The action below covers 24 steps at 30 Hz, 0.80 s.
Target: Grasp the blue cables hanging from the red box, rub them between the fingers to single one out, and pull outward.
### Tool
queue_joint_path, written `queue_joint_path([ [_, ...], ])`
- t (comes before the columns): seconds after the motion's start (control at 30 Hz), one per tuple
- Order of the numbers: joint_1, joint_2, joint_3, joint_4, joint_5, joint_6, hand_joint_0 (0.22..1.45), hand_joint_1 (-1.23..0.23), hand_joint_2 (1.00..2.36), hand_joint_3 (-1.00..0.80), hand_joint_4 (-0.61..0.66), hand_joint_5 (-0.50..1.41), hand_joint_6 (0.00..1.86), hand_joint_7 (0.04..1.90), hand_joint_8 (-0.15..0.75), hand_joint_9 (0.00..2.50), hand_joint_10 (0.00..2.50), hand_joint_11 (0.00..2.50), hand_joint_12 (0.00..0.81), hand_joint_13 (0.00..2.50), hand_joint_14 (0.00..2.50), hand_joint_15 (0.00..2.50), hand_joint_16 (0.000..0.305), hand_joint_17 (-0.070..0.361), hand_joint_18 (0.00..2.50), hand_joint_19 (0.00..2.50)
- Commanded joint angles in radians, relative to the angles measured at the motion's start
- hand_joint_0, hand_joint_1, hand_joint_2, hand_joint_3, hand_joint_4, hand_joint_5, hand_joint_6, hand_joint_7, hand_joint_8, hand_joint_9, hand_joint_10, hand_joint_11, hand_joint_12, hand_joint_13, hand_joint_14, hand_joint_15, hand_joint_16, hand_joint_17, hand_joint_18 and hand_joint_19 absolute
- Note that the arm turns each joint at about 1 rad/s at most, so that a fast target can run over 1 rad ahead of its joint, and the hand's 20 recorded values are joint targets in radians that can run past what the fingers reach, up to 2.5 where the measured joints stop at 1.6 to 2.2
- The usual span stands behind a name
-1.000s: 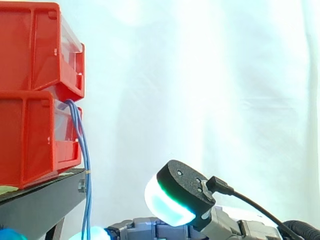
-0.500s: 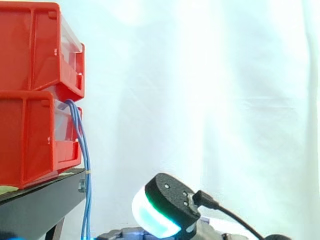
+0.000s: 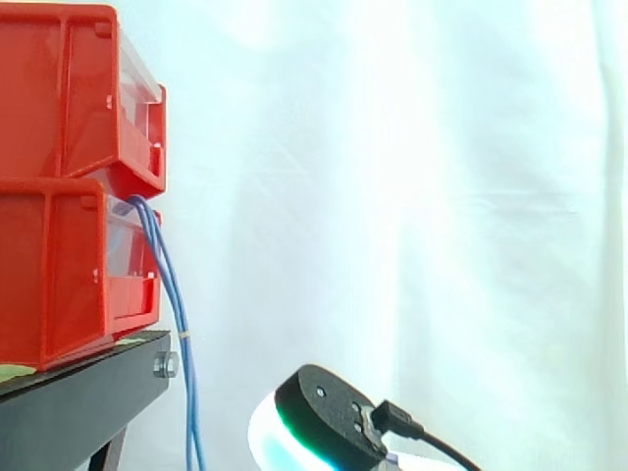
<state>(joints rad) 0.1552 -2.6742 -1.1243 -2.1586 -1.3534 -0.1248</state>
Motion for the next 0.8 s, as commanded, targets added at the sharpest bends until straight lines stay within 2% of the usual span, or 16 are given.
queue_joint_path([
  [0.0, 0.0, -0.004, -0.012, 0.006, 0.0, 0.005, 0.52, -0.5, 1.0, -0.47, 0.29, -0.15, 0.5, 0.84, 0.306, 1.12, 0.02, 0.64, 0.369, 1.1, 0.03, 0.75, 0.044, 0.1, 0.55, 0.5],
  [0.1, 0.004, -0.003, -0.015, 0.011, 0.004, 0.005, 0.53, -0.5, 1.0, -0.47, 0.29, -0.15, 0.5, 0.87, 0.307, 1.22, 0.02, 0.8, 0.366, 1.22, 0.03, 0.89, 0.043, 0.098, 0.59, 0.54],
  [0.27, 0.01, -0.003, -0.02, 0.022, 0.004, 0.002, 0.53, -0.5, 1.0, -0.47, 0.3, -0.14, 0.5, 0.89, 0.306, 1.32, 0.02, 0.93, 0.361, 1.36, 0.03, 1.07, 0.043, 0.096, 0.67, 0.61],
  [0.57, 0.02, 0.007, -0.02, 0.022, 0.0, 0.011, 0.53, -0.5, 1.0, -0.48, 0.3, -0.14, 0.5, 0.9, 0.3, 1.35, 0.02, 0.98, 0.341, 1.44, 0.03, 1.22, 0.043, 0.097, 0.74, 0.7],
  [0.67, 0.023, 0.04, -0.035, 0.013, -0.001, 0.034, 0.53, -0.51, 1.0, -0.48, 0.3, -0.14, 0.5, 0.89, 0.299, 1.36, 0.02, 0.99, 0.341, 1.46, 0.02, 1.25, 0.044, 0.098, 0.75, 0.71],
  [0.77, 0.024, 0.083, -0.083, 0.0, -0.007, 0.028, 0.53, -0.51, 1.0, -0.49, 0.3, -0.14, 0.5, 0.9, 0.299, 1.37, 0.03, 1.03, 0.336, 1.47, 0.03, 1.27, 0.044, 0.099, 0.77, 0.74],
])
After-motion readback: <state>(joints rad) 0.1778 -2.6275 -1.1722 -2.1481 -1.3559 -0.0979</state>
